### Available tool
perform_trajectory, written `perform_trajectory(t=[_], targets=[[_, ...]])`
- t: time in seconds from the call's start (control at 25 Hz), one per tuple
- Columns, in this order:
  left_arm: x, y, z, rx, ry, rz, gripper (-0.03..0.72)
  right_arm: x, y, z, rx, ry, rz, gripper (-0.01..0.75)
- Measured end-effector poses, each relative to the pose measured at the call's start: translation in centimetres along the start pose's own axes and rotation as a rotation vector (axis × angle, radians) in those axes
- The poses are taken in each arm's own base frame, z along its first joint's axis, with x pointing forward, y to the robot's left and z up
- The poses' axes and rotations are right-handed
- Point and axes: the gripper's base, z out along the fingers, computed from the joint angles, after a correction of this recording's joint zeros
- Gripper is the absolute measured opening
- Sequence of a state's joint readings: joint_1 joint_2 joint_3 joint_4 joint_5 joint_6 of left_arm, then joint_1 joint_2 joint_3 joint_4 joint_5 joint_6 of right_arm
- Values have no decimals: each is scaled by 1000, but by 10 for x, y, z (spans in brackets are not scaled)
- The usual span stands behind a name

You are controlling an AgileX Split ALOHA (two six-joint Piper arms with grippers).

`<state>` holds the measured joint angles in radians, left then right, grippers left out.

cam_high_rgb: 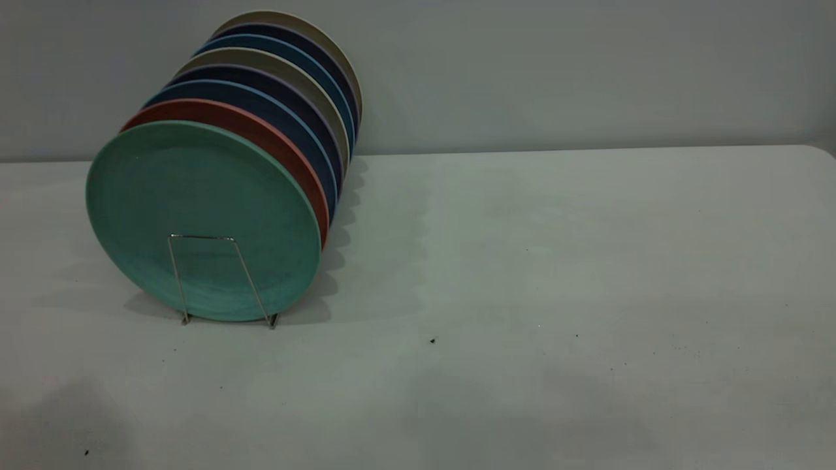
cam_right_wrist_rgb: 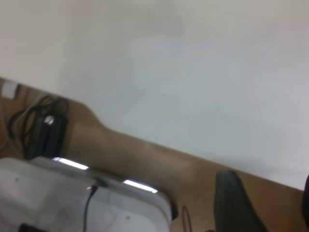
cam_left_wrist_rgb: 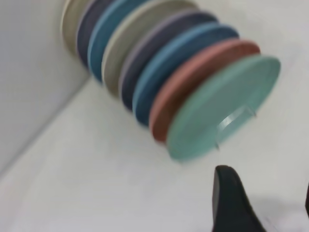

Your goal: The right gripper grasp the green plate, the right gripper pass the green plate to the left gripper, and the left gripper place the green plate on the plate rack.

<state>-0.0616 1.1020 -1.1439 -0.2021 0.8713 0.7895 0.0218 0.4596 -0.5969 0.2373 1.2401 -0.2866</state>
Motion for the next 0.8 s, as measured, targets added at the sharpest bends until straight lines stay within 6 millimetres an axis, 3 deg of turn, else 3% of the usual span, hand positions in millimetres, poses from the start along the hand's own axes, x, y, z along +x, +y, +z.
perform_trajectory(t=[0.24, 0.4, 0.56, 0.8], targets=[[30, -27, -57, -32, 109, -284, 406, 5, -2, -6, 66, -88, 15, 365], [43, -40, -75, -54, 93, -413, 406, 16, -5, 16, 58, -41, 56, 365], [69, -61, -71, -49, 111, -522, 406, 18, -5, 21, 46, -36, 44, 365], [126, -101, -43, -27, 207, -679, 406, 19, -8, 21, 80, -30, 74, 365]])
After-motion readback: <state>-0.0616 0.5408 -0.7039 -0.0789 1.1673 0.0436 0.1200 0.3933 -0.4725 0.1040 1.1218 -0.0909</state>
